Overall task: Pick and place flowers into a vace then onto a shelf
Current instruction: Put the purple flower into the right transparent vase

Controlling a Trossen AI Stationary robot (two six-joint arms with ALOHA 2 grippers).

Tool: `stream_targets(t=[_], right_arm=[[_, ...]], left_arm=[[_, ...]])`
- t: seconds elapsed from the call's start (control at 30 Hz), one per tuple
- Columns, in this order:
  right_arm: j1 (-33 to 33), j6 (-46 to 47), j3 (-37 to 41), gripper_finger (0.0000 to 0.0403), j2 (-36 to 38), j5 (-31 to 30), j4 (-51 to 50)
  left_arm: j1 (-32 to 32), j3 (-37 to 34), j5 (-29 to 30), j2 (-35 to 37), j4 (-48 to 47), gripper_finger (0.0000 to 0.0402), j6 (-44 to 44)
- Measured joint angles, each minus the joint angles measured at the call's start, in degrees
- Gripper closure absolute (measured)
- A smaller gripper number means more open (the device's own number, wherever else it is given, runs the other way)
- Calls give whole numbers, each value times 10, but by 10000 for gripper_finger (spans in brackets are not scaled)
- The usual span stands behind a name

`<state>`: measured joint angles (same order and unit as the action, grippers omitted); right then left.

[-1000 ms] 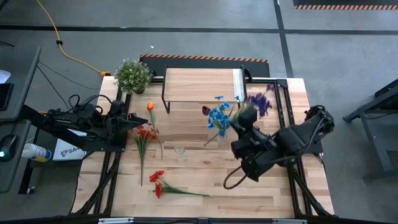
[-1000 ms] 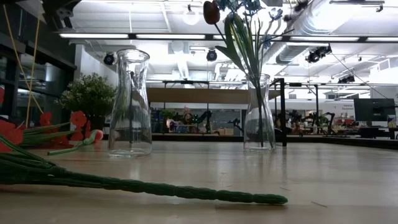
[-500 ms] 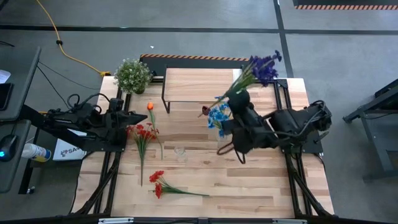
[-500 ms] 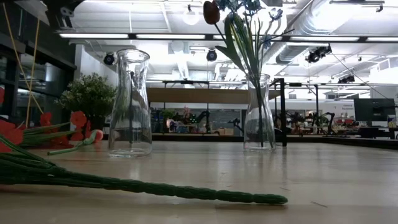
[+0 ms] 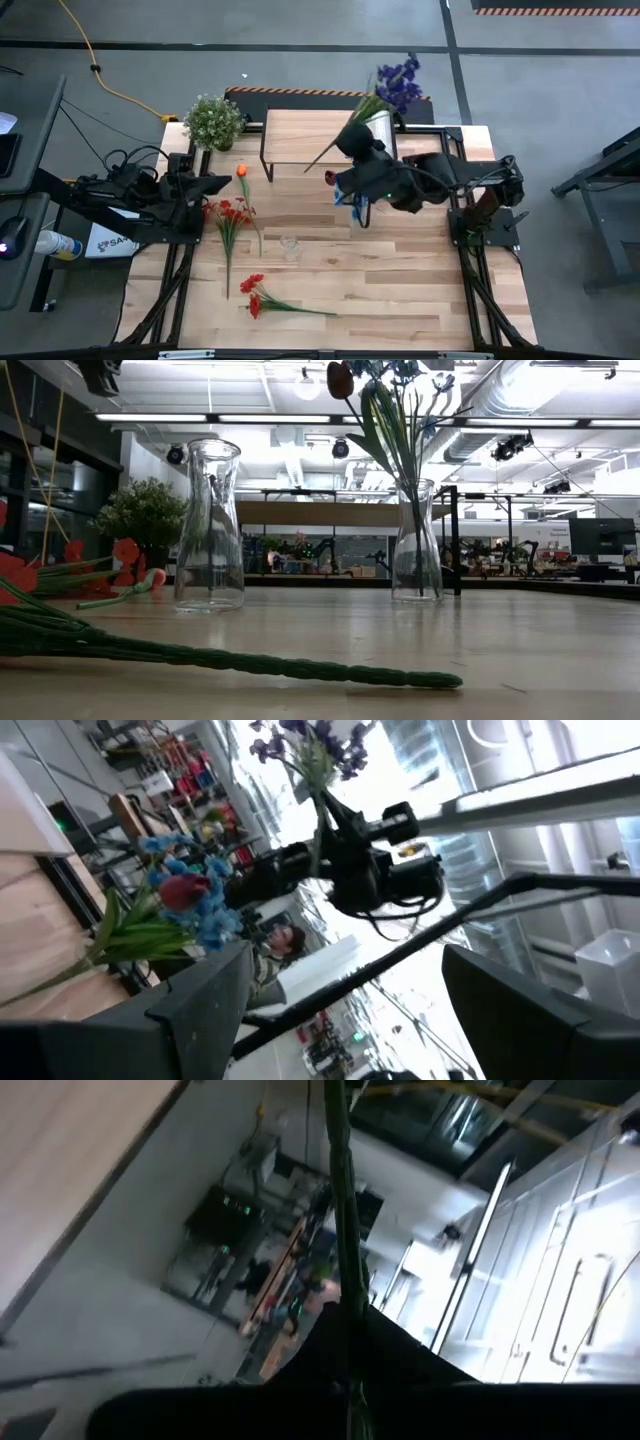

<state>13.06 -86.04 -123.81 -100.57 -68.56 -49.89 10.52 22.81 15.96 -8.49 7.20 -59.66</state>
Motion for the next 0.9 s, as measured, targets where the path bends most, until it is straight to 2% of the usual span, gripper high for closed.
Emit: stream_targets(t=[0.33, 0.47, 0.63, 0.9], right_arm=[[-19, -145, 0, 403, -2, 142, 163], [-27, -193, 0, 403, -18, 180, 221], [-45, -225, 0, 403, -45, 225, 261], [-74, -260, 0, 403, -86, 292, 314]], left_arm=[[0, 0, 24, 0, 0, 43, -1], [0, 0, 38, 0, 14, 43, -2], [0, -1, 48, -10, 47, 43, -2], [0, -1, 48, -69, 118, 44, 9]])
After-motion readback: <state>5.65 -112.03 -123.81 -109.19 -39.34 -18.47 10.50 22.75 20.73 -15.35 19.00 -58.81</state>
